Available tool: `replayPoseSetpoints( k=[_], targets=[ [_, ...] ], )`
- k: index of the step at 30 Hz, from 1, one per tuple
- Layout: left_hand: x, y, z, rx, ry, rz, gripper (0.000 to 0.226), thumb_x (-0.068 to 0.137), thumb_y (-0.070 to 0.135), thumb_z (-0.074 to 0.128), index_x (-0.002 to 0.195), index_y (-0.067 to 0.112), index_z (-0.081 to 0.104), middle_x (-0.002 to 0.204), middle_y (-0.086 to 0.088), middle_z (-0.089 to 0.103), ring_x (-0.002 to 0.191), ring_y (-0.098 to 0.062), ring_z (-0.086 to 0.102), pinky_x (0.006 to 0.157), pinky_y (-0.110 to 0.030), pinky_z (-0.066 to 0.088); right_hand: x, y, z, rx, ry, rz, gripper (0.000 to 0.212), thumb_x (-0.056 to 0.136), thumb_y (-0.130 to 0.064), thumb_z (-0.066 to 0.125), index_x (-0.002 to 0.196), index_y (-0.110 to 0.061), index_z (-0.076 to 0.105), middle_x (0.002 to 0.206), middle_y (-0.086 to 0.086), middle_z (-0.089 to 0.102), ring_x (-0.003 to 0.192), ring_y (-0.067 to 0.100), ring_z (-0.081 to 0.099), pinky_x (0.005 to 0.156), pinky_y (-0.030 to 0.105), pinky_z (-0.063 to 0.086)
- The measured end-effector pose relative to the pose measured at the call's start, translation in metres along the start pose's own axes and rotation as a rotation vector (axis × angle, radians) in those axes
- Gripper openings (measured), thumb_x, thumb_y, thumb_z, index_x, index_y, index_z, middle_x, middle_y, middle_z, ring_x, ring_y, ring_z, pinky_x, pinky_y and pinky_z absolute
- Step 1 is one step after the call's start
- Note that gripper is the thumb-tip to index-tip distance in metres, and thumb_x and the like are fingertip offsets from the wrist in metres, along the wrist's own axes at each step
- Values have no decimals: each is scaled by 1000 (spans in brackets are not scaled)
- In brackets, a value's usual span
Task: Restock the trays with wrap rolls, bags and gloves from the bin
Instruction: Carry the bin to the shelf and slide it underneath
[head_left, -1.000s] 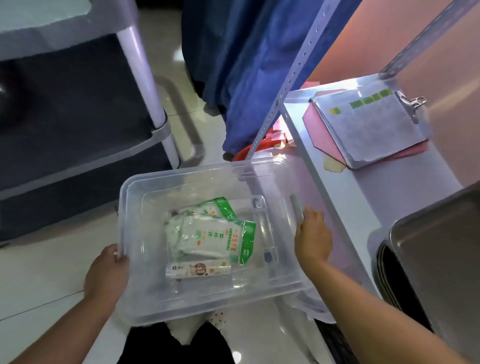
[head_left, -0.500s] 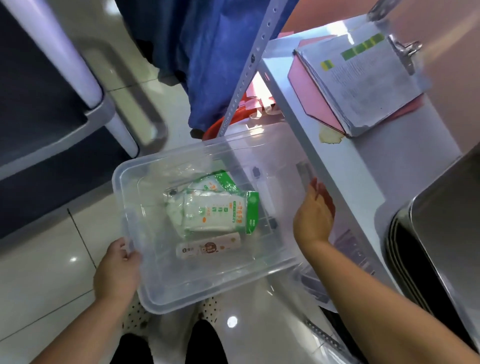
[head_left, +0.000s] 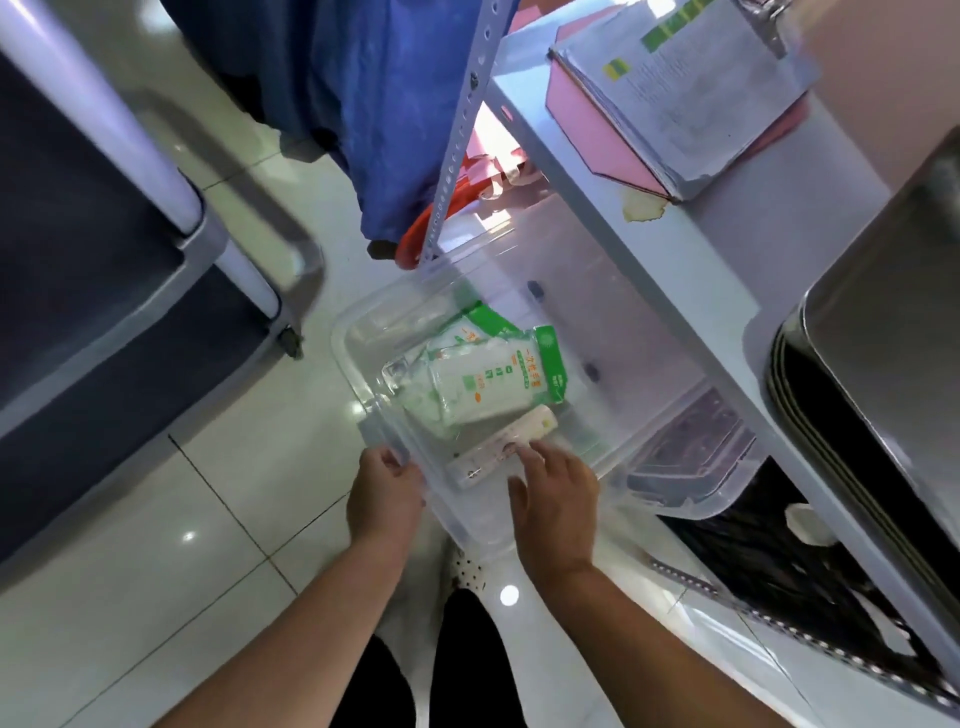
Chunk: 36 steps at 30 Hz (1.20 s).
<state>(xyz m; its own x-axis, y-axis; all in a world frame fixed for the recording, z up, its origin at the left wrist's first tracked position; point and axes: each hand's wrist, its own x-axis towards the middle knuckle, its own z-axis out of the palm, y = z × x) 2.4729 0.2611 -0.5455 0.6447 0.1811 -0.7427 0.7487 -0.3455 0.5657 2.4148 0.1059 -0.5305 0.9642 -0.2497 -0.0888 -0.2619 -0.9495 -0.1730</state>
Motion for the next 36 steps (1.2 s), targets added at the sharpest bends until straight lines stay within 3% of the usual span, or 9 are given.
replayPoseSetpoints(
  k=[6, 13, 20, 24, 26, 28, 30, 33, 36],
  targets=[
    [-1, 22, 37, -121, -131, -24, 8, 92, 14, 53, 95, 9, 56, 75, -5, 65, 65, -16, 66, 65, -31, 58, -16, -7, 2, 33, 16, 107, 38, 68, -17, 80, 103, -13, 66, 99, 5, 68, 92, 27, 63, 79, 38, 49],
    [7, 61, 93, -218, -182, -38, 18, 87, -1, 50, 74, 11, 46, 76, -15, 63, 57, -23, 63, 69, -43, 59, -14, 21, 3, 104, 81, 225, 35, 74, -13, 76, 107, -10, 65, 104, 7, 66, 96, 28, 61, 83, 39, 49],
    [3, 80, 128, -238, -217, -43, 8, 90, -3, 44, 94, 2, 48, 79, -14, 59, 60, -23, 62, 73, -40, 59, -10, 52, -2, 160, 165, 270, 37, 72, -5, 74, 107, -7, 64, 109, 12, 64, 100, 32, 60, 87, 41, 48],
    [-6, 82, 122, -227, -222, 4, 19, 88, -7, 42, 76, 7, 45, 71, -12, 54, 59, -21, 56, 61, -32, 58, -24, 64, -14, 209, 263, 300, 35, 73, 0, 73, 107, -5, 65, 107, 15, 65, 99, 35, 61, 88, 43, 49],
    [-8, 79, 117, -132, -217, 67, 21, 83, -4, 46, 65, 7, 49, 66, -15, 57, 56, -22, 55, 63, -39, 58, -33, 71, -22, 204, 376, 340, 31, 77, -1, 69, 108, -3, 65, 107, 16, 64, 100, 33, 59, 91, 41, 45],
    [-9, 80, 110, -78, -210, 100, 8, 80, 2, 52, 72, 1, 55, 72, -20, 63, 61, -24, 57, 70, -46, 56, -40, 78, -30, 193, 505, 480, 30, 82, -8, 62, 111, -2, 61, 111, 17, 60, 104, 31, 53, 95, 36, 38],
    [-1, 84, 102, -87, -180, 96, 20, 79, 6, 55, 96, -6, 54, 84, -21, 65, 69, -26, 60, 71, -43, 56, -40, 83, -35, 236, 577, 733, 40, 83, -12, 62, 120, 0, 53, 121, 20, 53, 113, 31, 46, 99, 41, 35],
    [19, 96, 91, -30, -103, 155, 33, 79, 10, 58, 109, 3, 45, 90, -9, 58, 82, -29, 59, 75, -39, 53, -26, 94, -36, 383, 503, 1038, 46, 89, -19, 57, 129, -1, 44, 128, 21, 48, 119, 33, 40, 103, 47, 32],
    [40, 109, 86, 29, -84, 185, 41, 82, 15, 61, 117, 11, 40, 95, -3, 51, 84, -25, 54, 66, -29, 42, -10, 98, -34, 543, 480, 1097, 21, 97, -25, 40, 97, -8, 53, 97, 14, 58, 92, 30, 55, 82, 48, 47]
  ],
)
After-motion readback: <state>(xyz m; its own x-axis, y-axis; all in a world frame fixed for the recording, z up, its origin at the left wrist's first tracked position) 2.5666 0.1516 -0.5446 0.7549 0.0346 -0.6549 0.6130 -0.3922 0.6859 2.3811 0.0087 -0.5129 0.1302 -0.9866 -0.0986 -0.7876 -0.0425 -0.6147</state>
